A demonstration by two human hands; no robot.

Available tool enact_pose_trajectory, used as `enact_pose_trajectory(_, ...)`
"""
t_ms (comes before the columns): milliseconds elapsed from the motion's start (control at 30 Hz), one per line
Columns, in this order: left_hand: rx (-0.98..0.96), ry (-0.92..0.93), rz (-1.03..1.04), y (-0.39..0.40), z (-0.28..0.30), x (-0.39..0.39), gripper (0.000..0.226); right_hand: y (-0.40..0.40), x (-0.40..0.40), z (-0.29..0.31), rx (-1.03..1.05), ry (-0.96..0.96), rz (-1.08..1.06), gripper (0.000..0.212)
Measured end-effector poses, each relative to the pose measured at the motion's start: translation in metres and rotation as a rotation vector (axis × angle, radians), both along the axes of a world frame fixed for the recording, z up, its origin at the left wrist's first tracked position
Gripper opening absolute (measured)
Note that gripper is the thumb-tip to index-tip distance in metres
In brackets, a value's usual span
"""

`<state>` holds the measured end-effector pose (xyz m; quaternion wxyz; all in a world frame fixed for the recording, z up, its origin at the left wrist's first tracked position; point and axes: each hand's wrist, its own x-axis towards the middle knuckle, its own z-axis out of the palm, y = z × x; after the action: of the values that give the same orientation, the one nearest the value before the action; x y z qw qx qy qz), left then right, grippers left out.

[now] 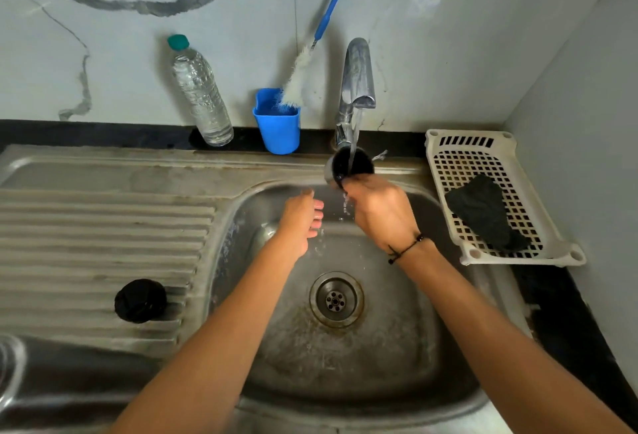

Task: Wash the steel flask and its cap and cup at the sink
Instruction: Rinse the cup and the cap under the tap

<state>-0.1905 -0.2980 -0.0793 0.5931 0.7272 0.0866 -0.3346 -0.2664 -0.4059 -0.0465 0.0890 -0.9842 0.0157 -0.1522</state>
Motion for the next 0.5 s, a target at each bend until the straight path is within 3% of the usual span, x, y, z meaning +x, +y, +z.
enact_pose_trajectory(100, -0.016, 0.001, 0.009, 0.008, -0.001, -0.007, 0.035, 0.004, -0.003, -0.002, -0.039, 0.147, -0.058, 0.032)
enact_pose_trajectory(200, -0.038, -0.011, 0.002, 0.011, -0.002, -0.014, 0.034, 0.007, -0.006, -0.001, 0.060, -0.012, -0.085, 0.031)
enact_pose_trajectory(300, -0.038, 0.000, 0.003, 0.011, -0.002, -0.023, 0.032, 0.010, -0.009, 0.000, -0.024, 0.190, -0.123, 0.030)
enact_pose_trajectory(400, -0.062, -0.001, 0.006, 0.012, 0.000, -0.027, 0.031, 0.012, -0.012, 0.004, 0.012, 0.059, -0.149, 0.033)
enact_pose_trajectory(500, -0.067, 0.002, 0.003, 0.014, 0.000, -0.032, 0.032, 0.015, -0.012, 0.002, -0.037, 0.124, -0.145, 0.034)
